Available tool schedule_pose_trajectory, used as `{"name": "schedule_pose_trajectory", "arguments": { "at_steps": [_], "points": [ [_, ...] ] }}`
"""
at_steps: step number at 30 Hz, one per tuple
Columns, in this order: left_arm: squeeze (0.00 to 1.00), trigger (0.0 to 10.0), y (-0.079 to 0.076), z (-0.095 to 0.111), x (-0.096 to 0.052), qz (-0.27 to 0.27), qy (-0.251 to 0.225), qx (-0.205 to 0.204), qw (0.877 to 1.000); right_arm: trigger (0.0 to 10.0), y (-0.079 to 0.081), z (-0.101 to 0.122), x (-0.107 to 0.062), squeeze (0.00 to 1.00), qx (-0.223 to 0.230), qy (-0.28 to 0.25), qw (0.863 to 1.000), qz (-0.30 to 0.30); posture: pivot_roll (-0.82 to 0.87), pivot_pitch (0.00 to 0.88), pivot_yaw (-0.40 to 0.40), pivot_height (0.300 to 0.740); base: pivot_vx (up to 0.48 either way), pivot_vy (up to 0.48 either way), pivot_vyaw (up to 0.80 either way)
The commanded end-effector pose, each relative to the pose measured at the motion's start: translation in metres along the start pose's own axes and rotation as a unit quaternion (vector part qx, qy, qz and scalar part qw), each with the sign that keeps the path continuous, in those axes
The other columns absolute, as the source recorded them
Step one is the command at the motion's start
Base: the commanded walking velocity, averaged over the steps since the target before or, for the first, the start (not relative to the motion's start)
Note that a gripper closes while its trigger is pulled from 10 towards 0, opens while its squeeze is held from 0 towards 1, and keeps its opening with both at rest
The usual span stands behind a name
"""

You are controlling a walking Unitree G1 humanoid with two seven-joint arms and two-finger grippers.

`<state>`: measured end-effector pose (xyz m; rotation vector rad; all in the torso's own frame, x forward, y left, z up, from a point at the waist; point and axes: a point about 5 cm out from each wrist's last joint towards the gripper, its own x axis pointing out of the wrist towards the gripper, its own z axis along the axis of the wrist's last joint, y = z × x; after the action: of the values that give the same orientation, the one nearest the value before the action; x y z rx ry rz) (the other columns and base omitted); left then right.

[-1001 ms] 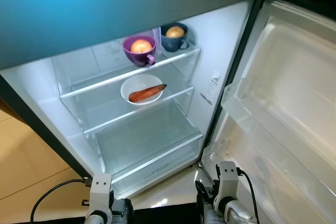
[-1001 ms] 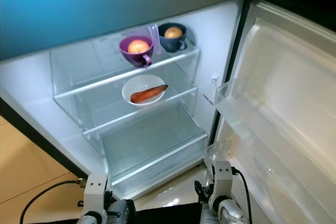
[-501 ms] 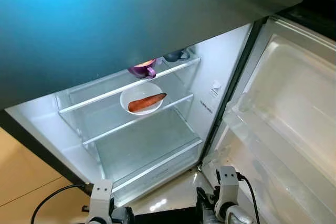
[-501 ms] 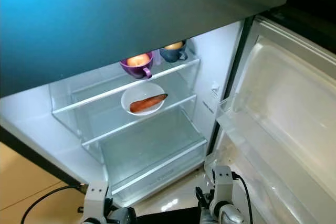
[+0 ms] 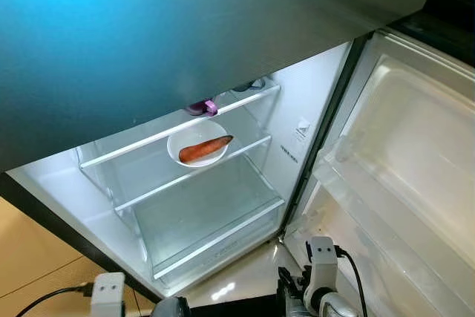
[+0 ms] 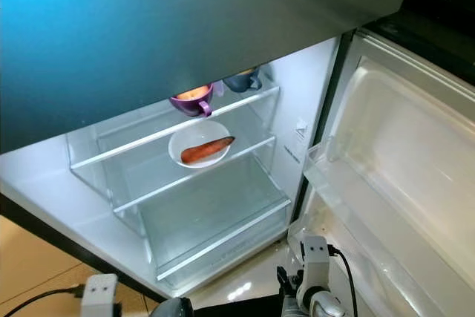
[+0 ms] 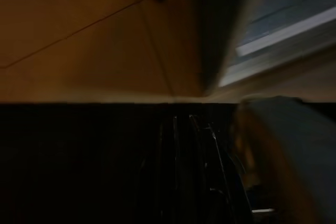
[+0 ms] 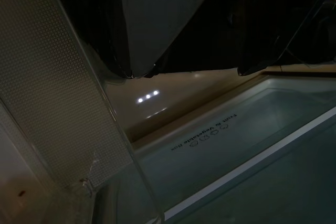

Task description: Restocking fridge

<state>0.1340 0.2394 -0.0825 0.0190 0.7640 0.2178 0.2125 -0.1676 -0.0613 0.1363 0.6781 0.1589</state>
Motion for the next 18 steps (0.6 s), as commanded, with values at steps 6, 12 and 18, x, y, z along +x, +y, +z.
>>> {"name": "schedule_pose_trajectory", "arguments": {
  "at_steps": [6,12,18],
  "points": [
    [0.0,10.0,0.024,-0.019,-0.012,0.038,0.027,-0.018,0.999,10.0,0.001,-0.011,-0.003,0.0,0.001,0.025,1.0,0.004,-0.11,0.127,0.03,0.636,0.0,0.0,0.0],
    [0.0,10.0,0.026,-0.023,-0.014,0.05,0.034,-0.027,0.998,10.0,0.0,-0.01,-0.003,0.0,-0.003,0.027,1.0,0.008,-0.1,0.132,0.02,0.636,0.0,0.0,0.0],
    [0.0,10.0,0.017,-0.022,-0.012,0.043,0.034,-0.029,0.998,10.0,0.006,-0.012,-0.003,0.0,-0.001,0.033,0.999,0.041,-0.09,0.136,0.018,0.64,0.0,0.0,0.0]
  ]
}}
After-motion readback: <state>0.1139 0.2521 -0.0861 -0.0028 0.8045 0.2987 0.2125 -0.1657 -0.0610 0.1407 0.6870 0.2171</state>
